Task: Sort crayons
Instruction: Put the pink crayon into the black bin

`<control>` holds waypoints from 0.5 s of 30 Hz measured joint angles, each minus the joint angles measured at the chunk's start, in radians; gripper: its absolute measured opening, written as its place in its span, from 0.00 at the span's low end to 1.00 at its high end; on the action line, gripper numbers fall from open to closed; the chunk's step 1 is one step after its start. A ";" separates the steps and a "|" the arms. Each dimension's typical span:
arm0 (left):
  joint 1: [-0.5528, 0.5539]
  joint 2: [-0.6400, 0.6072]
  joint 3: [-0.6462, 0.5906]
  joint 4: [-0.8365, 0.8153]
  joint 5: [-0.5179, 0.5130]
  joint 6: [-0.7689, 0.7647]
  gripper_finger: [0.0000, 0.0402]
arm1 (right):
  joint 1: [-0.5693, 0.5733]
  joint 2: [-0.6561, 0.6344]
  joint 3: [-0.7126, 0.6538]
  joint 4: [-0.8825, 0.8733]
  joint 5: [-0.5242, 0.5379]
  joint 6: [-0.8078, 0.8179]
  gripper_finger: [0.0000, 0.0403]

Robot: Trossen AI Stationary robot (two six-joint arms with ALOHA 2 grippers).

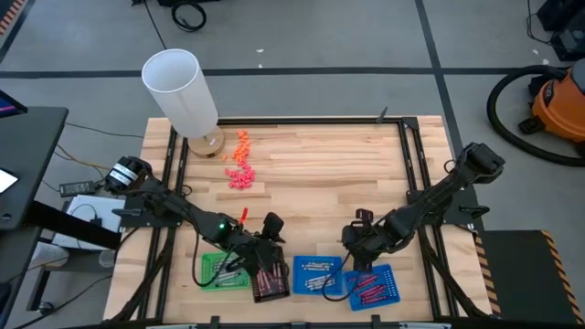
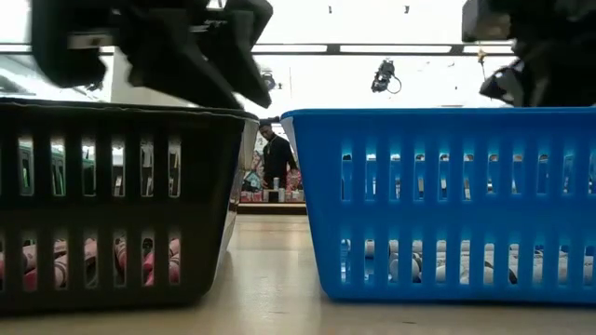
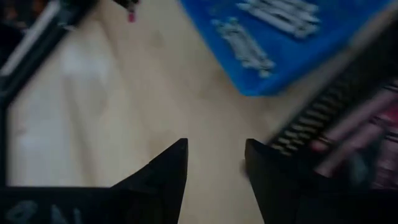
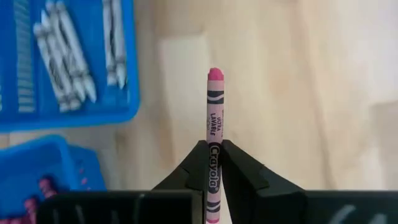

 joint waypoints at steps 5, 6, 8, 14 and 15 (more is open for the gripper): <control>0.033 0.000 0.000 0.089 -0.048 -0.021 0.43 | 0.011 -0.027 0.000 0.085 0.132 -0.096 0.10; 0.043 0.000 0.000 0.121 -0.048 -0.035 0.43 | 0.011 -0.027 0.000 0.115 0.158 -0.130 0.10; 0.068 0.000 0.000 0.185 -0.048 -0.069 0.43 | 0.011 -0.027 0.000 0.178 0.206 -0.201 0.10; 0.141 0.000 0.000 0.320 -0.049 -0.238 0.43 | -0.006 -0.027 0.001 0.311 0.313 -0.373 0.11; 0.150 0.000 0.000 0.330 -0.049 -0.258 0.43 | -0.010 -0.027 0.001 0.327 0.314 -0.394 0.11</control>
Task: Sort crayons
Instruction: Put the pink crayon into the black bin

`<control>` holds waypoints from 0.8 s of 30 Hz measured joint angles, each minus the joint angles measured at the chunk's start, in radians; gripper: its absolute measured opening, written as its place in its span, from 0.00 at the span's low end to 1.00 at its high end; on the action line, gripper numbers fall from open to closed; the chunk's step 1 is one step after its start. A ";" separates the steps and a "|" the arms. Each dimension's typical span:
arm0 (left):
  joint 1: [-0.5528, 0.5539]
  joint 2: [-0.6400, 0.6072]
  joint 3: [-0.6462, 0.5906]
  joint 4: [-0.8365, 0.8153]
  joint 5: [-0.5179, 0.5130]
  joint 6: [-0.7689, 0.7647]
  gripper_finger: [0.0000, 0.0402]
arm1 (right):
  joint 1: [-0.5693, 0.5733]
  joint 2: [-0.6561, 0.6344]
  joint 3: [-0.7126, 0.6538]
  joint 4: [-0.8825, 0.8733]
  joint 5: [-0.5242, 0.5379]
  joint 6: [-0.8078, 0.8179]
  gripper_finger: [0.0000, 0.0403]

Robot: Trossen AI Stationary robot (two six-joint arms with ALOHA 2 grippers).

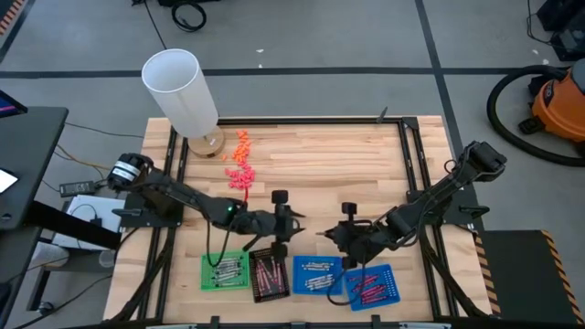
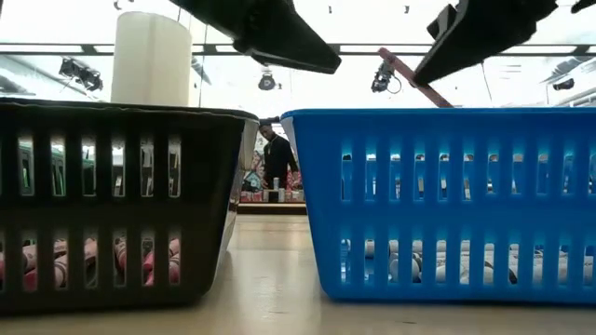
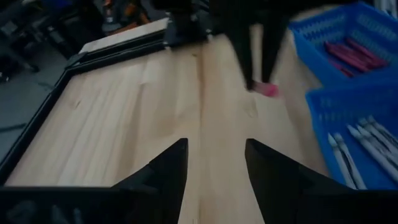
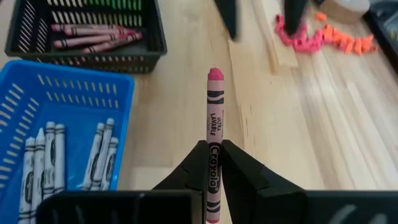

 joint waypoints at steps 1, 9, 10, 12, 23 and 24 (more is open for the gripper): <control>0.008 0.000 0.000 0.008 0.000 -0.015 0.43 | -0.004 0.000 0.000 0.013 0.000 -0.017 0.11; 0.042 0.003 0.000 0.030 0.109 -0.047 0.43 | -0.032 0.000 0.000 0.096 0.076 -0.125 0.11; 0.042 0.005 0.000 0.043 0.118 -0.047 0.43 | -0.036 0.000 0.000 0.112 0.080 -0.144 0.11; 0.042 0.006 0.000 0.068 0.124 -0.046 0.43 | -0.043 0.000 0.000 0.145 0.086 -0.176 0.11; 0.039 0.006 0.000 0.160 0.125 -0.010 0.43 | -0.067 0.000 0.000 0.202 0.092 -0.232 0.11; 0.039 0.006 0.000 0.163 0.125 -0.009 0.43 | -0.067 0.000 0.000 0.202 0.092 -0.232 0.11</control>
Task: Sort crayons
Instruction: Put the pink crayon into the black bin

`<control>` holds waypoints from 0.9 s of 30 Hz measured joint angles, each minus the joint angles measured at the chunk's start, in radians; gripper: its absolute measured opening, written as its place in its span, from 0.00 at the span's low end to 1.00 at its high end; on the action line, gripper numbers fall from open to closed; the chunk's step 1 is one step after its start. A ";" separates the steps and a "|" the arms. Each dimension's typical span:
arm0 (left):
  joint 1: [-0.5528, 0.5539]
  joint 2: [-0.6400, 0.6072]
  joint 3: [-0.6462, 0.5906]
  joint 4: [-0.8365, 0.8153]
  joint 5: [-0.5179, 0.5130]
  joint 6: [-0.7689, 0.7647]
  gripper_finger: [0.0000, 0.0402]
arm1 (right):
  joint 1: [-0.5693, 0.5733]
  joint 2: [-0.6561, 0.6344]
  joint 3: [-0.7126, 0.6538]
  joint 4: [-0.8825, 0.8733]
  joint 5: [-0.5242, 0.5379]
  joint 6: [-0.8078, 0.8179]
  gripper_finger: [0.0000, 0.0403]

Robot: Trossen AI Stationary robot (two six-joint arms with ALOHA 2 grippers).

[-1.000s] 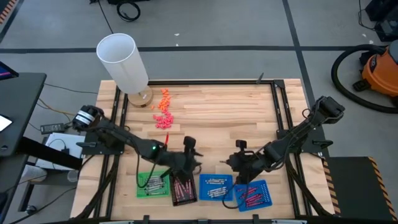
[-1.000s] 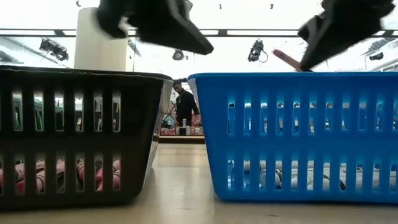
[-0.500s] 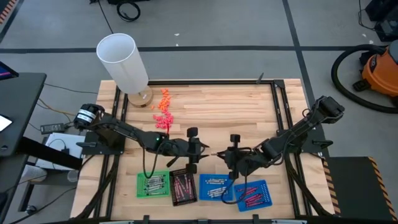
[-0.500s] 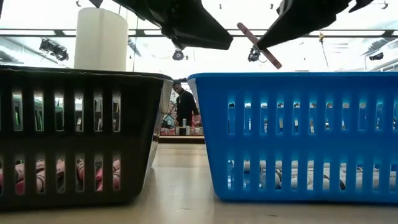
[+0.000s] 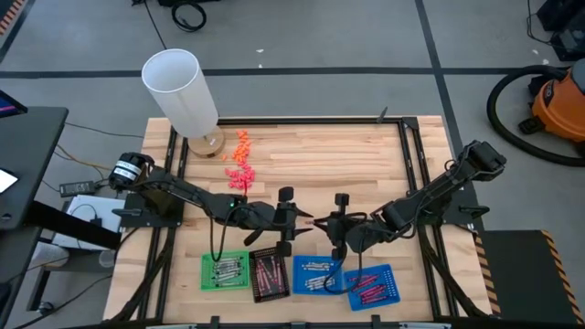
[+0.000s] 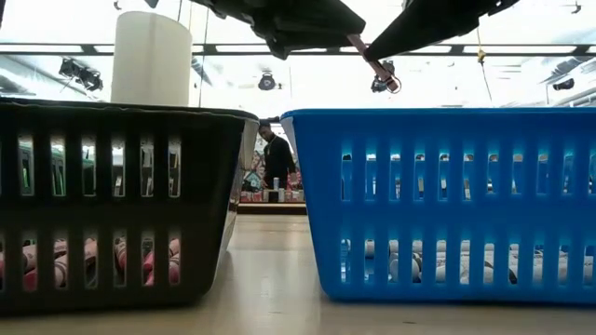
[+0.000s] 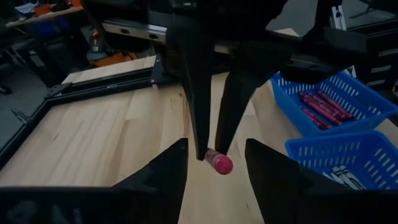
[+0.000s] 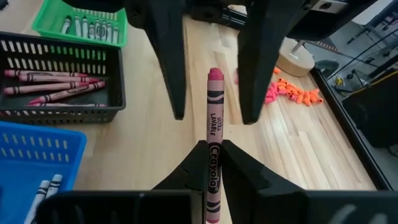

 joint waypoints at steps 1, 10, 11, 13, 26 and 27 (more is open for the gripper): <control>0.000 0.000 0.000 0.002 0.000 0.001 0.42 | 0.000 0.000 0.000 0.000 0.000 0.000 0.11; 0.000 0.000 0.000 0.014 0.000 0.016 0.25 | 0.000 0.000 0.000 0.000 -0.002 0.003 0.11; 0.000 0.000 0.000 0.013 0.000 0.016 0.23 | 0.000 0.000 0.000 0.001 -0.002 0.003 0.11; 0.000 0.000 0.000 0.010 0.000 0.016 0.19 | 0.000 0.000 0.000 0.010 -0.002 0.004 0.11; -0.002 -0.004 0.000 -0.084 -0.003 0.013 0.10 | 0.000 -0.001 0.002 -0.042 -0.027 0.091 0.24; -0.007 -0.006 0.000 -0.111 -0.003 0.004 0.10 | 0.000 -0.001 0.002 -0.058 -0.033 0.112 0.26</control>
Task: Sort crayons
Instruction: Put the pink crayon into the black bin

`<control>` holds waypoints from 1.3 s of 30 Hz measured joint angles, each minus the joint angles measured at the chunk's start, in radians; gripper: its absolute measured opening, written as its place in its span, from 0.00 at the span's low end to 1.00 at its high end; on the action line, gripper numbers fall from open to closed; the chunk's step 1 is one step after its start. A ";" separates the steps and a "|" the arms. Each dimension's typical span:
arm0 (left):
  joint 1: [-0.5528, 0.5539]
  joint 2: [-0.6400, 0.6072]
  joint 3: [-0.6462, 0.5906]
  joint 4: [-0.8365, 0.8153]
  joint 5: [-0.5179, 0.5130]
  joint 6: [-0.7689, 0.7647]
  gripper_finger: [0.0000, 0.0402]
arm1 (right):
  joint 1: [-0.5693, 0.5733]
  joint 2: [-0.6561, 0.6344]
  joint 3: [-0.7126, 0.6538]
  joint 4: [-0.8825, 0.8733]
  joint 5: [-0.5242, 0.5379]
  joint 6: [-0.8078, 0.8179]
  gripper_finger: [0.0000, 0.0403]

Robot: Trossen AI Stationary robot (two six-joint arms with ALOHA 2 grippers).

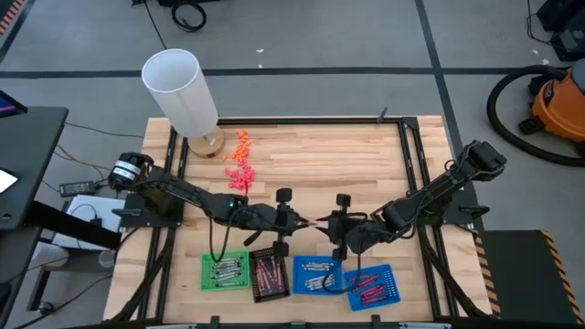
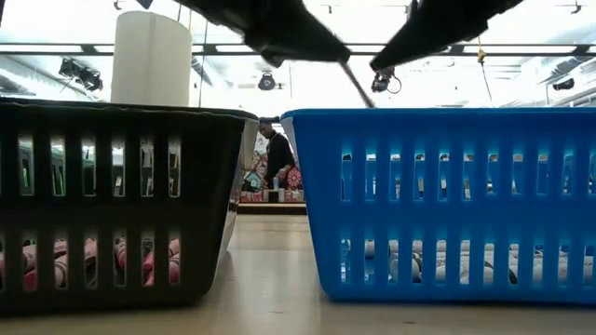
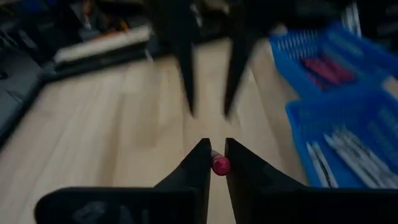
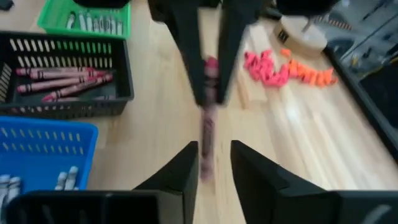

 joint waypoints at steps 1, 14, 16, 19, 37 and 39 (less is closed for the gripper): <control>-0.006 -0.004 0.000 -0.036 0.000 -0.006 0.11 | 0.000 0.000 0.000 -0.017 -0.007 0.019 0.28; -0.091 -0.158 0.000 -0.314 0.183 -0.065 0.11 | -0.001 0.000 -0.075 -0.063 0.063 0.133 0.34; -0.096 -0.164 0.002 -0.299 0.268 -0.057 0.11 | -0.002 0.000 -0.093 -0.025 0.069 0.132 0.34; -0.113 -0.162 0.000 -0.316 0.371 -0.030 0.11 | -0.002 0.000 -0.117 0.023 0.078 0.131 0.34; -0.141 -0.083 0.000 -0.310 0.562 -0.029 0.11 | -0.002 0.000 -0.124 0.041 0.079 0.132 0.34; -0.142 -0.066 0.000 -0.329 0.567 -0.036 0.11 | -0.002 0.000 -0.124 0.043 0.079 0.132 0.34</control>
